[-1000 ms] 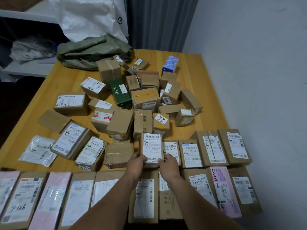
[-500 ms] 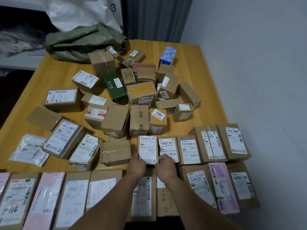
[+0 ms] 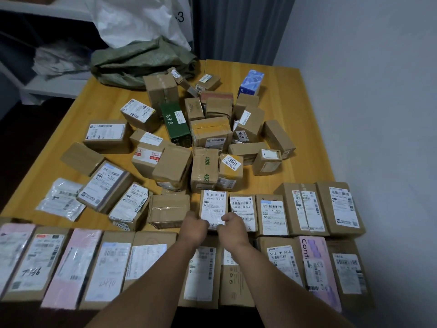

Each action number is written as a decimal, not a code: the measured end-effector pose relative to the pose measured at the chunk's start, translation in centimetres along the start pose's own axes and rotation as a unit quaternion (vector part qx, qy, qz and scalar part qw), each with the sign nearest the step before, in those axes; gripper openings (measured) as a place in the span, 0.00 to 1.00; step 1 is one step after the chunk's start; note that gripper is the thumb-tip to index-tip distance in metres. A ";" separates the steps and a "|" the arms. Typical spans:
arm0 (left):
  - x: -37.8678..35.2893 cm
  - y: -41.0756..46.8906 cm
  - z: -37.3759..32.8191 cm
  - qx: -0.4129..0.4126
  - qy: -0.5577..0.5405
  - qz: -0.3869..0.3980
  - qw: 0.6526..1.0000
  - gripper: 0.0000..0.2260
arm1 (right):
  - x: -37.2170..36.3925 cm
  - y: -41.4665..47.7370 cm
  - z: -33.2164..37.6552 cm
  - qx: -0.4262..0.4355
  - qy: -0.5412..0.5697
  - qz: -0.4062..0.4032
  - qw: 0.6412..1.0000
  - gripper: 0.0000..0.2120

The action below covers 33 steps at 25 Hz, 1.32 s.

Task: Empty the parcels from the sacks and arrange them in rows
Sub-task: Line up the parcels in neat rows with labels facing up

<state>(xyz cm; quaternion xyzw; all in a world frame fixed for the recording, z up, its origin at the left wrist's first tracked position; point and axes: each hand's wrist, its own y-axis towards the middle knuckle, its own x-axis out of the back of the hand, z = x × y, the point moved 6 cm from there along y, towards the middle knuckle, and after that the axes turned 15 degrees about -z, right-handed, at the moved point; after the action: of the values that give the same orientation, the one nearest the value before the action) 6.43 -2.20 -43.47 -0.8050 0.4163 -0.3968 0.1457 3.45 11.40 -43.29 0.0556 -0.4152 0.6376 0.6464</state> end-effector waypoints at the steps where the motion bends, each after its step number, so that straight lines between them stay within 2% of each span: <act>1: 0.6 -0.1 -0.2 -0.003 -0.004 -0.016 1.000 0.13 | -0.1 0.1 0.5 0.007 0.000 0.009 1.000 0.16; 7: 5.9 1.1 0.1 0.019 -0.121 -0.109 0.987 0.25 | -1.9 -0.4 4.2 0.041 -0.006 0.057 0.998 0.16; 12: 10.8 3.2 0.7 -0.009 -0.041 -0.196 0.980 0.20 | -4.8 -1.4 5.8 0.041 -0.009 0.066 0.997 0.12; 14: 11.2 4.5 1.1 -0.011 -0.015 -0.171 0.985 0.21 | -6.0 -1.6 6.0 0.017 -0.005 0.060 0.998 0.13; 18: 11.6 7.3 2.3 0.004 0.030 -0.100 0.994 0.14 | -8.9 -2.1 6.8 -0.029 -0.003 0.039 0.999 0.15; 23: 11.2 9.5 2.4 0.011 -0.008 -0.021 1.000 0.07 | -10.6 -2.3 7.5 -0.088 0.026 0.011 0.996 0.20; 26: 11.0 10.8 1.5 0.016 -0.043 -0.004 0.999 0.10 | -11.0 -1.9 8.1 -0.091 0.064 0.005 0.994 0.21; 30: 10.8 11.7 0.6 0.036 -0.070 0.029 0.996 0.24 | -11.3 -1.2 8.8 -0.085 0.069 0.017 0.994 0.22; 33: 11.4 11.6 0.4 0.039 -0.066 0.019 0.997 0.22 | -11.0 -1.2 9.1 -0.088 0.075 0.003 0.993 0.20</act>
<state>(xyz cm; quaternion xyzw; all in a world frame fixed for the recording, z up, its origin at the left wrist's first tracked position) 4.16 -18.28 -44.31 -0.8150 0.4056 -0.3558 0.2112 2.03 -2.87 -43.53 -0.0509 -0.4204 0.6029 0.6761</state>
